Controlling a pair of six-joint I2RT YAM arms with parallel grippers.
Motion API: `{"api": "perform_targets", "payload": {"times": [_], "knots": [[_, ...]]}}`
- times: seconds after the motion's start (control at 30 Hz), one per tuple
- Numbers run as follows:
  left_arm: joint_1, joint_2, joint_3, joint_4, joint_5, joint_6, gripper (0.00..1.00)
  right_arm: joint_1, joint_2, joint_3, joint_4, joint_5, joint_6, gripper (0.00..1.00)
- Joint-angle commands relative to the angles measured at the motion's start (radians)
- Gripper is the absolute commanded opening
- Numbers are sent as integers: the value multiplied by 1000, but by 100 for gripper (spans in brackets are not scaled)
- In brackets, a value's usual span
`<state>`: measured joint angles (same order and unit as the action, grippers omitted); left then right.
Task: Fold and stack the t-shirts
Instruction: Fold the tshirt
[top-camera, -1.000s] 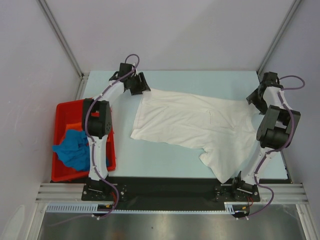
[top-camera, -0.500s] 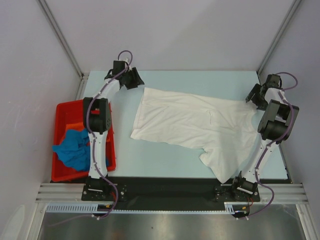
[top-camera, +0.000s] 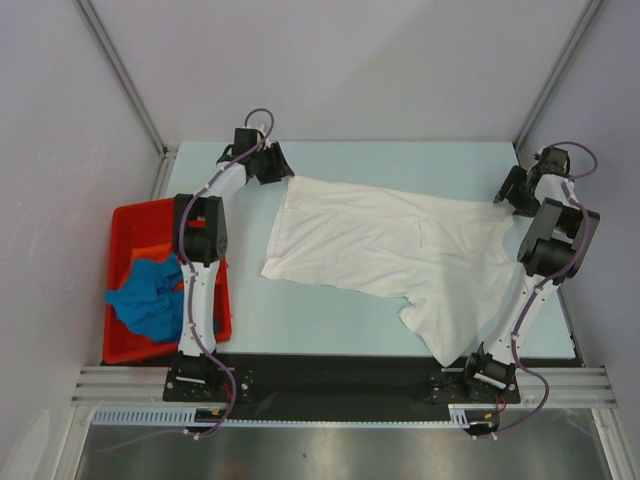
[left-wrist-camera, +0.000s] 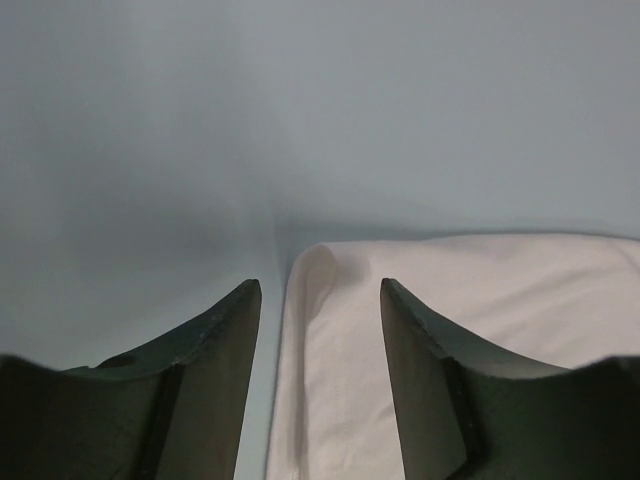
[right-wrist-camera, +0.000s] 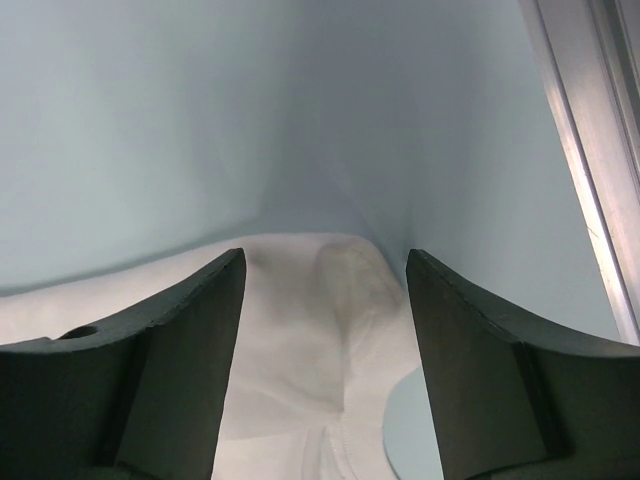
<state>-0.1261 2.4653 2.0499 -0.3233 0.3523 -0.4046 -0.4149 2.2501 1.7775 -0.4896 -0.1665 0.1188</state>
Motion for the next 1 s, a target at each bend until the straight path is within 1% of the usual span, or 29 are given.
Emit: {"api": "perform_targets", "payload": {"times": [0.0, 0.03, 0.17, 0.27, 0.37, 0.4, 0.47, 0.5, 0.6, 0.63, 0.7, 0.73, 0.77, 0.8, 0.87, 0.9, 0.97], "knots": [[-23, -2, 18, 17, 17, 47, 56, -5, 20, 54, -17, -27, -24, 71], [-24, 1, 24, 18, 22, 47, 53, -5, 19, 56, -14, -33, -24, 70], [-30, 14, 21, 20, 27, 21, 48, -7, 23, 62, -15, -31, -27, 70], [-35, 17, 19, 32, 20, 12, 43, -7, 29, 71, -21, -28, -30, 70], [-33, 26, 26, 59, 19, -13, 36, -10, 37, 71, -21, -30, -28, 68], [-35, 30, 29, 66, 19, -22, 33, -10, 42, 71, -20, -31, -30, 66], [-33, 46, 38, 78, 19, -57, 31, -10, 48, 74, -21, -34, -27, 58], [-33, 50, 38, 85, 20, -69, 30, -10, 49, 76, -23, -33, -24, 49], [-32, 64, 39, 116, 25, -120, 22, -10, 52, 77, -15, -24, -22, 47], [-30, 67, 35, 127, 25, -134, 22, -10, 51, 79, -12, -18, -22, 47], [-29, 73, 36, 158, 17, -175, 13, -12, 54, 88, -12, -11, -22, 45], [-27, 78, 38, 176, 16, -192, 10, -13, 63, 95, -14, -8, -21, 43], [-24, 83, 38, 184, 4, -219, 7, -13, 69, 103, -20, -5, -18, 39], [-18, 86, 39, 190, -4, -232, 6, -16, 72, 117, -20, -4, -15, 32], [-10, 96, 52, 208, -7, -275, 4, -16, 86, 128, -14, -4, -10, 26], [-3, 115, 62, 213, -7, -287, 0, -16, 89, 134, -12, 1, -7, 17], [3, 133, 102, 205, -15, -321, 0, -16, 103, 151, -1, 10, 5, 9]]}}
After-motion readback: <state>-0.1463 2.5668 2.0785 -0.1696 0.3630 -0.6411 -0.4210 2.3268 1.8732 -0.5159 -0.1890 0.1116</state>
